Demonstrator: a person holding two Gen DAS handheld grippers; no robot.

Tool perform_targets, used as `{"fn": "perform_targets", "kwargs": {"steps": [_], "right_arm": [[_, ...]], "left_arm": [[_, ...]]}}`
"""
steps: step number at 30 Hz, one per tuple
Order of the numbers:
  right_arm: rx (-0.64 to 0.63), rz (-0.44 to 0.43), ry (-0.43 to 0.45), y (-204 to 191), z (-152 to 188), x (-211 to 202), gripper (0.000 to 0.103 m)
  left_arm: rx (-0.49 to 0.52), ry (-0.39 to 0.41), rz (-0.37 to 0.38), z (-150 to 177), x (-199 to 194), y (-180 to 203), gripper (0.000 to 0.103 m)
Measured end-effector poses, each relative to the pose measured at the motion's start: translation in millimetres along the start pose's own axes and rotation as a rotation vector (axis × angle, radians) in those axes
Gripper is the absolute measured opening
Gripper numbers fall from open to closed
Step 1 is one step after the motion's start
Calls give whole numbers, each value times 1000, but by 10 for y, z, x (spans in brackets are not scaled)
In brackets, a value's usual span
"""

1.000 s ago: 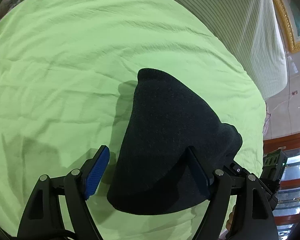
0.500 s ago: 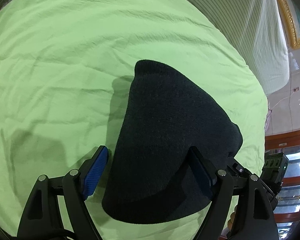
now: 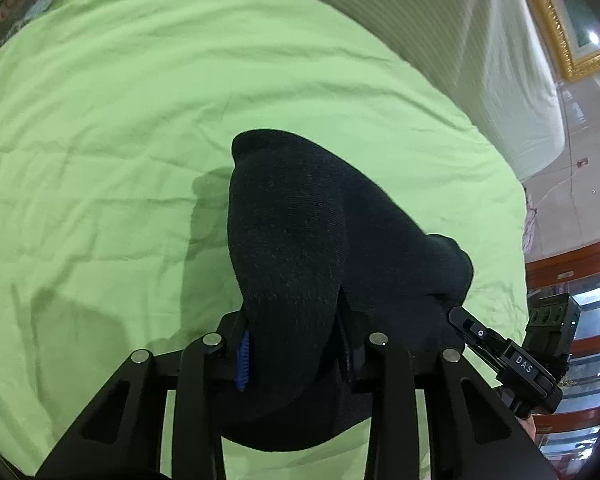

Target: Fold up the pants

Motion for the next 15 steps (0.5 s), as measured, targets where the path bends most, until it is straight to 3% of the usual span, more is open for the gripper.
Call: {"fn": "perform_targets", "kwargs": {"steps": [9, 15], "right_arm": [[-27, -49, 25, -285, -79, -68, 24], [-84, -113, 25, -660, -222, 104, 23]], "left_arm": [[32, 92, 29, -141, -473, 145, 29], [7, 178, 11, -359, -871, -29, 29]]}}
Point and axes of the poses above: each gripper's, at about its wrist camera, not at the fingertips, and x roughly the way its jaws point, y to its right, z to its underside, the point moved 4 cm from there along x, roughly the way its jaws point, and after that the axes turned 11 degrees about y, right-handed, at the moved point
